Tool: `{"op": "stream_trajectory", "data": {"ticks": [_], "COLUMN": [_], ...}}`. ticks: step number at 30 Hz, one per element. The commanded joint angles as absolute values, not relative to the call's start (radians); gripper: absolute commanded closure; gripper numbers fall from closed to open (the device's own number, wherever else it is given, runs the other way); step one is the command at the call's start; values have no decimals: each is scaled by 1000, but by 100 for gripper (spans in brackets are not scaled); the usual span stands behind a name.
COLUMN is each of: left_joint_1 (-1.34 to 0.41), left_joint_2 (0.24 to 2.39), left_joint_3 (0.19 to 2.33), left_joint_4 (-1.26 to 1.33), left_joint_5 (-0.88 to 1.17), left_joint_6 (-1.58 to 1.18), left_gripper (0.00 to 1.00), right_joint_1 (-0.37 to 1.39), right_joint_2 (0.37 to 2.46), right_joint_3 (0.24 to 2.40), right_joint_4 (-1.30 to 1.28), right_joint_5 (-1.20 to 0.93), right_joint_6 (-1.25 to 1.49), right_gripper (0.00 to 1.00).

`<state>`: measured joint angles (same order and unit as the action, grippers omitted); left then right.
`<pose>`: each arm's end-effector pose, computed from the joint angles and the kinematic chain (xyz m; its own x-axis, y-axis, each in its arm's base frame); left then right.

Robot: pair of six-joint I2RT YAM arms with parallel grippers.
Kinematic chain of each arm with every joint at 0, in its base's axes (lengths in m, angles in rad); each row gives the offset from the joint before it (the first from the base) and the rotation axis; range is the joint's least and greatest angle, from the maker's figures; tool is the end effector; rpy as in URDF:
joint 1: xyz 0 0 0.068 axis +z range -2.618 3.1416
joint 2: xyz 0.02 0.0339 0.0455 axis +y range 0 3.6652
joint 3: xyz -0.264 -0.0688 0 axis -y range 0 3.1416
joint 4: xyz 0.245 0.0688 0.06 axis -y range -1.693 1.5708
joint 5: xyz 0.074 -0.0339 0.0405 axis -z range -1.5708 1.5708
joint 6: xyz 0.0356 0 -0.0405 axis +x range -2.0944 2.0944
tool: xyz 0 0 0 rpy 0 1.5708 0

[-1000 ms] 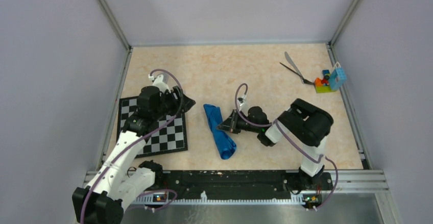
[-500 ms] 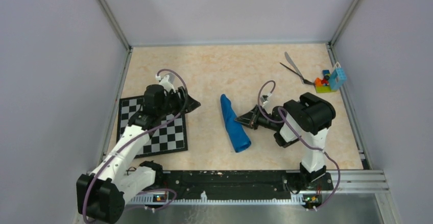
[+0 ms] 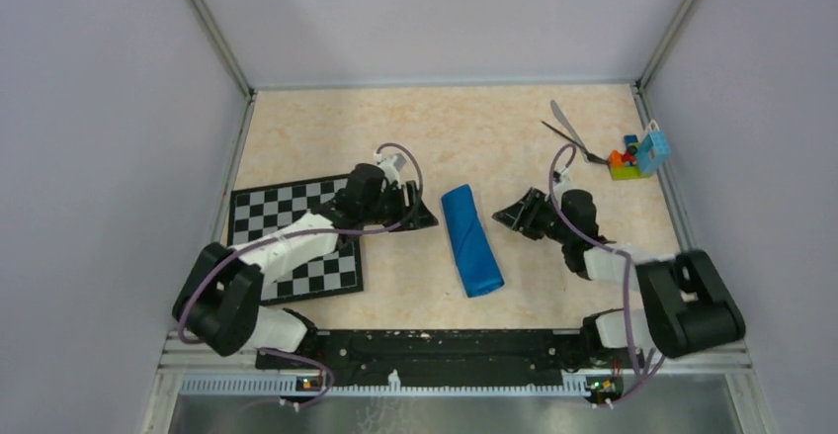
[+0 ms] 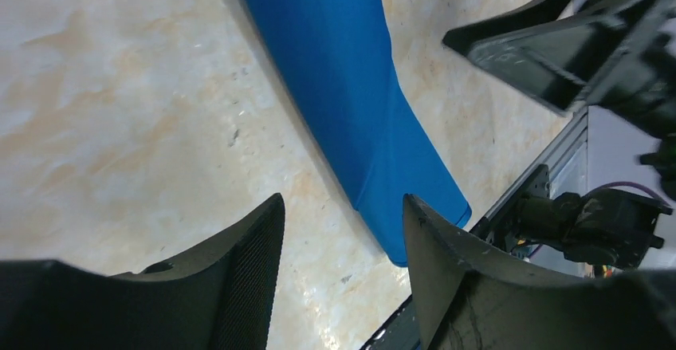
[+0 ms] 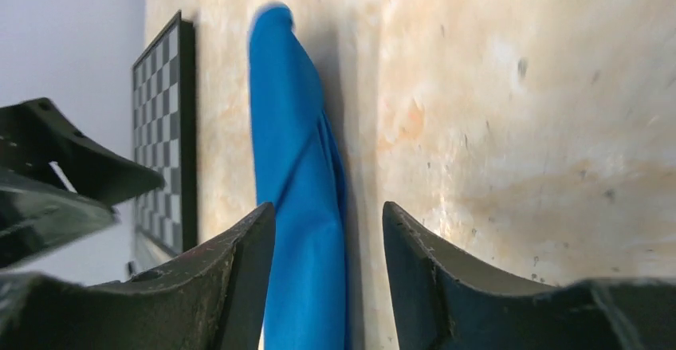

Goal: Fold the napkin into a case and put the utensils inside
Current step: Turn over the smaller rectangle-folded napkin at the center of the board, then smooth out the smaller rectangle-folded napkin at the center of the board.

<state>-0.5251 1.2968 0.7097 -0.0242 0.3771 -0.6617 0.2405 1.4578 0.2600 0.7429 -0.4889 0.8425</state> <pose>0.2301 -0.1484 0.2204 -0.8385 -0.1744 -0.5162 0.2684 0.6922 -0.6699 0.2195 0.0710 0.1232 -0.7468 0.4953 -0.4439 -0.0942 0.5819 0.8078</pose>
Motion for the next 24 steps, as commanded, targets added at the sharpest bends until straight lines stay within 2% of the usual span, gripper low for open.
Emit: {"op": "stream_trajectory", "data": {"ticks": [1,4,9,12,16,19,24], "left_joint_1": [-579,-603,-629,-634,-644,-658,-658], "left_joint_2": [1463,1595,1765,1855,1953,1941,1793], "left_joint_3": [809,882,984,1051,1113,1101,1031], "left_joint_4": [202,266,355,352,351,338,286], "left_joint_5": [397,417,424,402,395,360,357], "left_joint_6": [-710,-733,-777,-781,-785,-766,-720], "left_gripper": [40,45,55,57,60,59,50], "right_joint_1": [296,392,485,500,556,625,626], "right_joint_2": [1176,1107,1104,1095,1147,1209,1071], "right_joint_3": [387,438,392,319,204,183,280], "right_joint_4": [97,2,85,130,279,367,87], "right_joint_5": [-246,-228,-404,-410,-424,-412,-311], "right_joint_6": [563,532,605,645,744,791,675], "right_gripper": [48,54,80,88,90,90,87]}}
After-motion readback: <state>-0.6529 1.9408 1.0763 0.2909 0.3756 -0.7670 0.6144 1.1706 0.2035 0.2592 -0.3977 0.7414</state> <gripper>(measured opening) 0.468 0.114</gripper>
